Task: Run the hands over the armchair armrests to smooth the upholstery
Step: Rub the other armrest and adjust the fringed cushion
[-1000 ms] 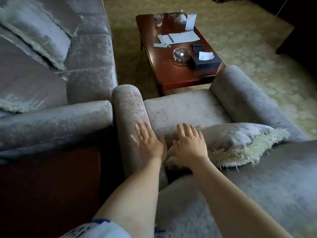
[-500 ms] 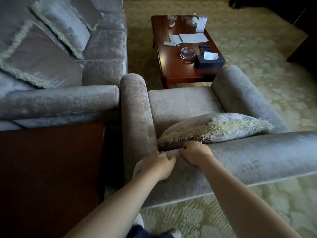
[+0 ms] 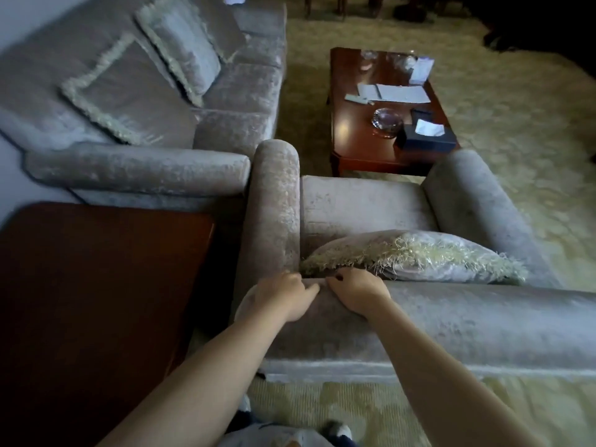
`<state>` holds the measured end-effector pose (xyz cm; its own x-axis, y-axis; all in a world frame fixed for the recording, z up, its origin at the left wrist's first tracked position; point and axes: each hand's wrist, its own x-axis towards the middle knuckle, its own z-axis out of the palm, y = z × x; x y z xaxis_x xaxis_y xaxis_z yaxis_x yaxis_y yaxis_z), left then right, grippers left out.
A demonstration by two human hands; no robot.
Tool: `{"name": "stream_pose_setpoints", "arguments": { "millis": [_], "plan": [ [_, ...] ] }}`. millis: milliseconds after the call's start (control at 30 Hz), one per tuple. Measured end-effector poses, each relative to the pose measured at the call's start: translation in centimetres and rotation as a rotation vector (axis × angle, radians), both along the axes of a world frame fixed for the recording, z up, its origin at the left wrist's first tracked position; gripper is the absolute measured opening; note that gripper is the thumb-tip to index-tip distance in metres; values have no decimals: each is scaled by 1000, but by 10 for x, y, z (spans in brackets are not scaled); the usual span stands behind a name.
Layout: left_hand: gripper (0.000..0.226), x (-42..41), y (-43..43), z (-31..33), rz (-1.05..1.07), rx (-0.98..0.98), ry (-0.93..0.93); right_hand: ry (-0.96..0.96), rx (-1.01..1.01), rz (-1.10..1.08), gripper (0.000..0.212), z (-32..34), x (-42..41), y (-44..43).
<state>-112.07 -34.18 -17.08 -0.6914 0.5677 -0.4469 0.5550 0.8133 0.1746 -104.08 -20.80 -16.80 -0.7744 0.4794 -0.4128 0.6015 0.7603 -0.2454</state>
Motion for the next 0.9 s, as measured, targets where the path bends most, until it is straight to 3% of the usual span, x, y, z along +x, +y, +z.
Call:
{"name": "stream_pose_setpoints", "arguments": {
  "millis": [133, 267, 433, 700, 900],
  "plan": [
    [64, 14, -4, 6, 299, -61, 69, 2, -19, 147, 46, 5, 5, -4],
    [66, 21, -12, 12, 627, -169, -29, 36, 23, 194, 47, 7, 9, -18],
    [65, 16, -14, 11, 787, -128, -87, 35, -38, 255, 49, 4, -15, -48],
    [56, 7, -17, 9, 664, -121, -120, 186, 14, 225, 47, -8, -22, -53],
    [49, 8, -26, 5, 401, -4, -47, 73, 143, 98, 56, -6, -23, -59]
  ]
}}
